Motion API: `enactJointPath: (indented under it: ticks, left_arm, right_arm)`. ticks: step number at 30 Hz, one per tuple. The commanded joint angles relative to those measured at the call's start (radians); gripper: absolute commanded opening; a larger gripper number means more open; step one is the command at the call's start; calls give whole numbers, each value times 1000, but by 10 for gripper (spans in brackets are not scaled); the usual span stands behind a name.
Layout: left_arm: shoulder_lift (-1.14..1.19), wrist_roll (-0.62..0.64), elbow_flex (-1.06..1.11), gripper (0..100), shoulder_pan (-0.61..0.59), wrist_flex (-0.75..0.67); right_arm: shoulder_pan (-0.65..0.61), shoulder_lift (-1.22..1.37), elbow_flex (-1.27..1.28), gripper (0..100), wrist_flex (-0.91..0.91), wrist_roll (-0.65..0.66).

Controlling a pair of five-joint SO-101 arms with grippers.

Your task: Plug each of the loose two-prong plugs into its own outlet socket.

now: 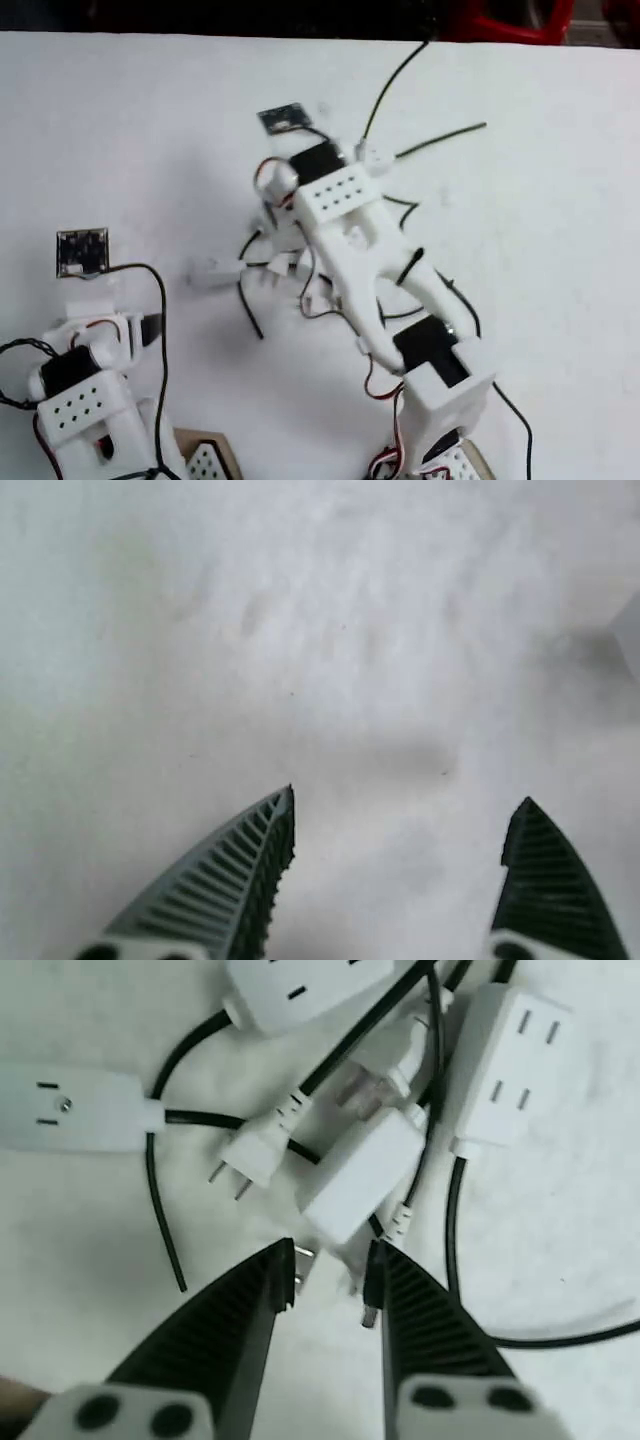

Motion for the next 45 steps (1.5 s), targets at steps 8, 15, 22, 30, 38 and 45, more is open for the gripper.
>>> enactJointPath:
  ticks: [8,15,22,30,38,45]
  left_arm:
    - [-18,3,-3,328,-4,-18]
    - [-18,3,-3,328,-4,-18]
    - [-18,3,-3,328,-4,-18]
    - [-18,3,-3,328,-4,-18]
    - [-18,2,-3,328,-4,-18]
    - [-18,-44,12,328,-4,-40]
  right_arm:
    - [-79,-45,178,111,-338,-115]
    - [-77,81,201,112,-418,-147]
    - [-61,203,130,112,-418,-157]
    - [-54,206,127,30,-364,-143]
    - [-50,77,121,17,-332,-18]
    - [-45,-84,121,17,-219,31]
